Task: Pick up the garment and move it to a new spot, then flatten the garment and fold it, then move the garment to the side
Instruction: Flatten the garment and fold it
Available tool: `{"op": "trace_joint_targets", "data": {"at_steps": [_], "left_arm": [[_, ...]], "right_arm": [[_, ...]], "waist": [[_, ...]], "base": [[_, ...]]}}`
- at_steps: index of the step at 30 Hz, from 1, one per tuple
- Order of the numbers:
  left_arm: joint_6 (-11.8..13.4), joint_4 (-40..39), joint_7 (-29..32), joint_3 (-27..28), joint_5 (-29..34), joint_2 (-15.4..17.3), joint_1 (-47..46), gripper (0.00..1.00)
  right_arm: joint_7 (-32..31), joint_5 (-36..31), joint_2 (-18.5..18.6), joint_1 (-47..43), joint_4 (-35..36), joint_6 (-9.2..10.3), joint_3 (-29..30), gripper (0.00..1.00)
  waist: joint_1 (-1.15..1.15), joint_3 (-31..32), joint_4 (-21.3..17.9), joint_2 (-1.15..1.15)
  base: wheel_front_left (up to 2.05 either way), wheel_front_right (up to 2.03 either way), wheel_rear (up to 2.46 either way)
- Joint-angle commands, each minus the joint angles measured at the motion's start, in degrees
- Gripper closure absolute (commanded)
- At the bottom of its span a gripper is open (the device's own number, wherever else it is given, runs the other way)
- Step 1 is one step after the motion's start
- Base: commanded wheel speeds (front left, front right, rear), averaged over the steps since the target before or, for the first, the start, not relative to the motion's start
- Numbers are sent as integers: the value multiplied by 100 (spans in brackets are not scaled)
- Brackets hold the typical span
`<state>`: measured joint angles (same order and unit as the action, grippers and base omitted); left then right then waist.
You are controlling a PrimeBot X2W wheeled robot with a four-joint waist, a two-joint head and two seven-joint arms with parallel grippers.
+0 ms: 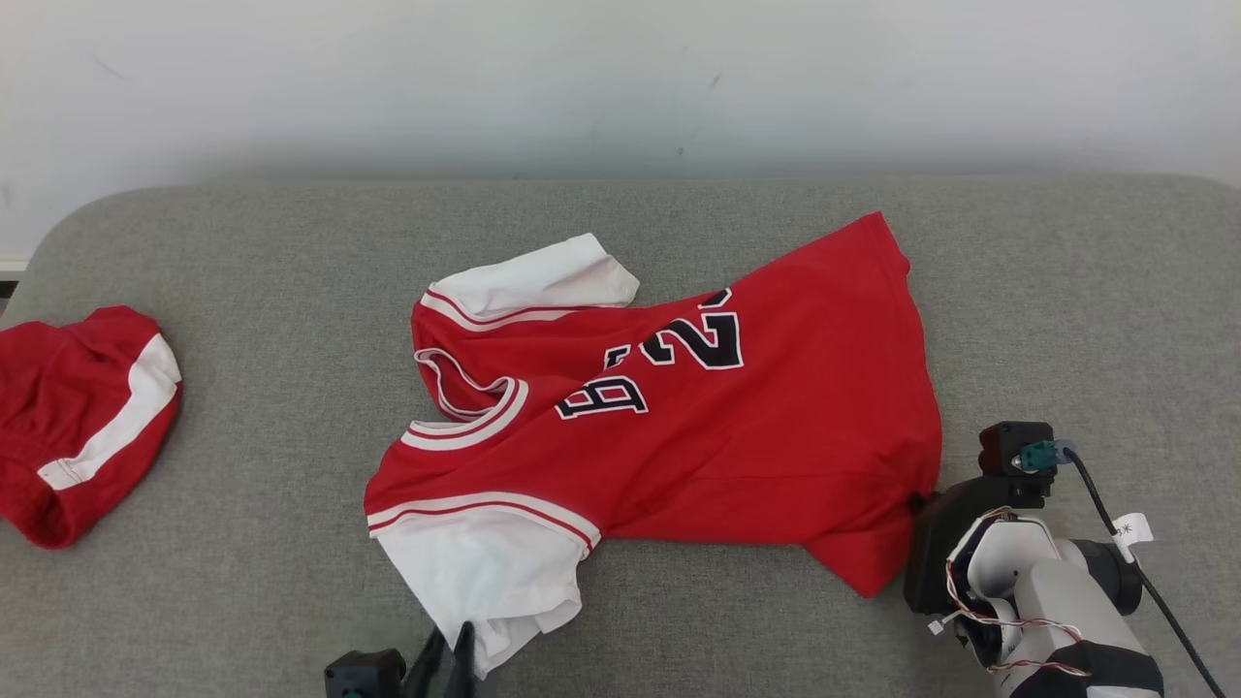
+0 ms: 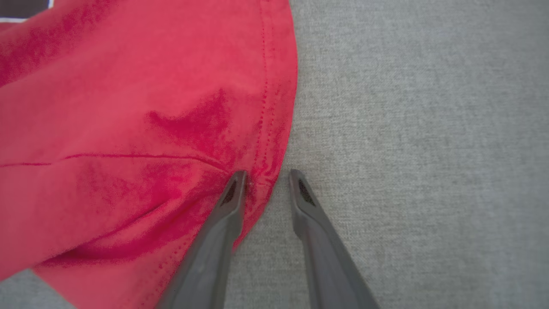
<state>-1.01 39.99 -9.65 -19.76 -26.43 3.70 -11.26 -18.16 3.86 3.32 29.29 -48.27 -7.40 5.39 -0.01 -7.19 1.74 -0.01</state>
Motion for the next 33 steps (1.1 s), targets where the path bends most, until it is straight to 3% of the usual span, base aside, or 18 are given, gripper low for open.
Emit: {"op": "trace_joint_targets", "data": {"at_steps": [1,11,19,25,33], "left_arm": [[-76,221,227,-167,-29,-131,156,100],[-225,-165,-159,124,-424,-87,-2,100],[-438,-1133,-229,652,-1083,48,-395,100],[-548,-2009,119,937,-1577,246,-923,100],[-608,-2864,911,1257,-2300,552,-2456,100]], "right_arm": [[-114,26,-70,-237,-215,-14,-68,100],[436,171,-43,-13,153,-8,73,100],[658,663,-43,268,849,-8,-49,100],[463,1079,99,552,1567,-8,-164,100],[-181,1815,328,1456,2505,-9,-393,100]], "waist": [[1,13,-13,1],[1,116,-17,1],[1,57,-47,1],[1,-179,-81,1],[1,-1000,-336,1]], "base": [[0,0,0],[0,0,0],[0,0,0],[0,0,0],[0,0,0]]}}
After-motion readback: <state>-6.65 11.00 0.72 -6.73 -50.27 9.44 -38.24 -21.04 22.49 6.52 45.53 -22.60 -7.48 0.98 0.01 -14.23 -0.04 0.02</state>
